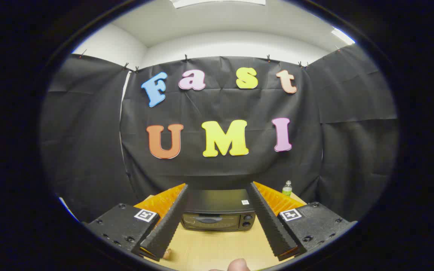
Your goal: Open the toaster oven, put the food inside, and close the toaster oven door.
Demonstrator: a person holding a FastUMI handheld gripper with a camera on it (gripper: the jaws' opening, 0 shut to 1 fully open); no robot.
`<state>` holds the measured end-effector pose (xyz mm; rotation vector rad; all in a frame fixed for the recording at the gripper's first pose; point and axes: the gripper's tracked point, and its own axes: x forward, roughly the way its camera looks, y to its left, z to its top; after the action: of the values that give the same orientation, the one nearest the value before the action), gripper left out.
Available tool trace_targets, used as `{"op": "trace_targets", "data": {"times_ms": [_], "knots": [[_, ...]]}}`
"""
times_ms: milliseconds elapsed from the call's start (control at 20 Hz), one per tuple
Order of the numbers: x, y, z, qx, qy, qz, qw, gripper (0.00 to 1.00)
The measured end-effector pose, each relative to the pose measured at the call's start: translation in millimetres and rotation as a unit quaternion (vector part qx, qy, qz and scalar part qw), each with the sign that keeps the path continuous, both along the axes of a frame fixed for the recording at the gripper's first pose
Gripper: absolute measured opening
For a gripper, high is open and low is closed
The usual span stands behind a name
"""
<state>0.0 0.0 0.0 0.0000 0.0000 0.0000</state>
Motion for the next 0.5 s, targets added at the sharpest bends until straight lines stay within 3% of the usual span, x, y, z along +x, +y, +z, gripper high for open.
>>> {"op": "trace_targets", "data": {"times_ms": [500], "knots": [[1.2,-6.5,3.1,0.008,0.002,-0.009,1.000,1.00]]}}
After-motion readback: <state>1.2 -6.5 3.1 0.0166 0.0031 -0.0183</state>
